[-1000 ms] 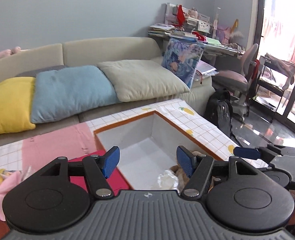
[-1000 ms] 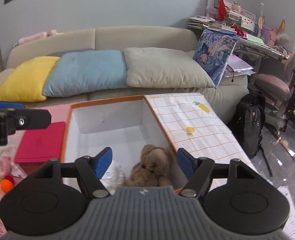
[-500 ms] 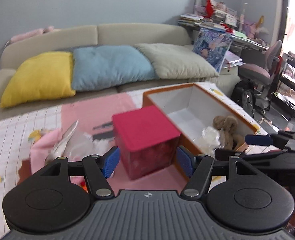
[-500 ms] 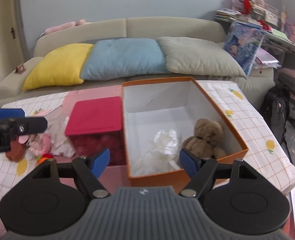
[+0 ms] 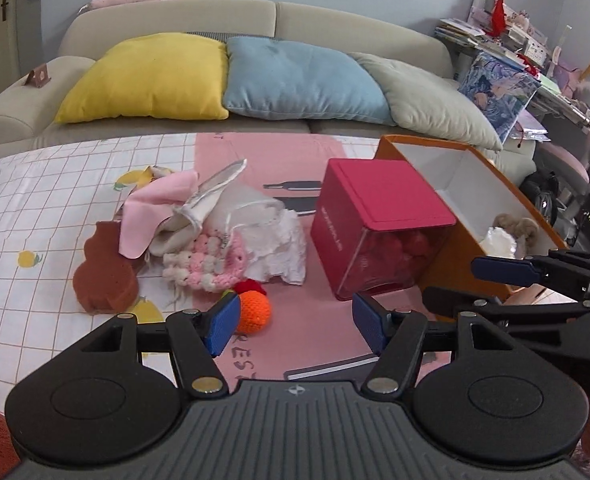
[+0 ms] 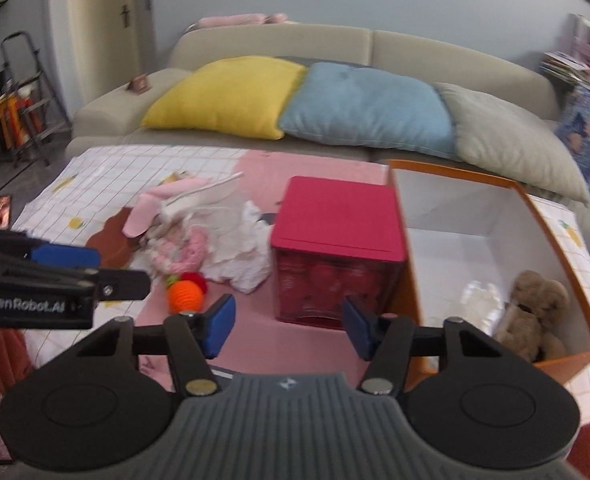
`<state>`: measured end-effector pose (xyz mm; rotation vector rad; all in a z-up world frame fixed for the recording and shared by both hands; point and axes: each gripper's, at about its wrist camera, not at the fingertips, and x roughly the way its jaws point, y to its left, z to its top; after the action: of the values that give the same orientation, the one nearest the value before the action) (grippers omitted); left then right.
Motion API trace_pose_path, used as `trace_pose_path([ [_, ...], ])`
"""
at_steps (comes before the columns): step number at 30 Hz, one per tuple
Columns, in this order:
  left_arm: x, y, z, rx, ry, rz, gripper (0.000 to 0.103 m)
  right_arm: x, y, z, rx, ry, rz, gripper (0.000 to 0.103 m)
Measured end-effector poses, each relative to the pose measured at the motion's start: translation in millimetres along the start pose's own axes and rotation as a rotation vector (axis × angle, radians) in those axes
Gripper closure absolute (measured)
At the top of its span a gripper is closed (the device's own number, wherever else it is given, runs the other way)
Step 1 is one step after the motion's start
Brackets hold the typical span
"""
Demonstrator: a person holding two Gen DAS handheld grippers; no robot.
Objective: Organize soft objects
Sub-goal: 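Move both tools back toward the remaining soft items, then grasp the pink crochet piece with the left tool while the right tool grasps the orange crochet ball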
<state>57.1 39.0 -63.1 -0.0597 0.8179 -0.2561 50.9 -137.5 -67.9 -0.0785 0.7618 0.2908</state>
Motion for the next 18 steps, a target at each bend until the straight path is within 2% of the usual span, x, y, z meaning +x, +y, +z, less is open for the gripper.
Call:
trace_pose_path([
  [5, 11, 17, -1, -0.024, 0.023, 0.028, 0.028, 30, 20, 5, -0.072, 0.054, 0.071, 0.055],
  [9, 21, 29, -4, -0.029, 0.055, 0.072, 0.031, 59, 38, 9, -0.125, 0.086, 0.117, 0.055],
  [13, 31, 45, -5, -0.083, 0.086, 0.101, 0.031, 95, 54, 8, -0.160, 0.136, 0.148, 0.055],
  [16, 39, 52, -5, -0.081, 0.097, 0.120, 0.031, 120, 60, 7, -0.143, 0.184, 0.166, 0.055],
  [18, 46, 59, -5, -0.092, 0.108, 0.136, 0.031, 134, 63, 8, -0.113, 0.204, 0.177, 0.051],
])
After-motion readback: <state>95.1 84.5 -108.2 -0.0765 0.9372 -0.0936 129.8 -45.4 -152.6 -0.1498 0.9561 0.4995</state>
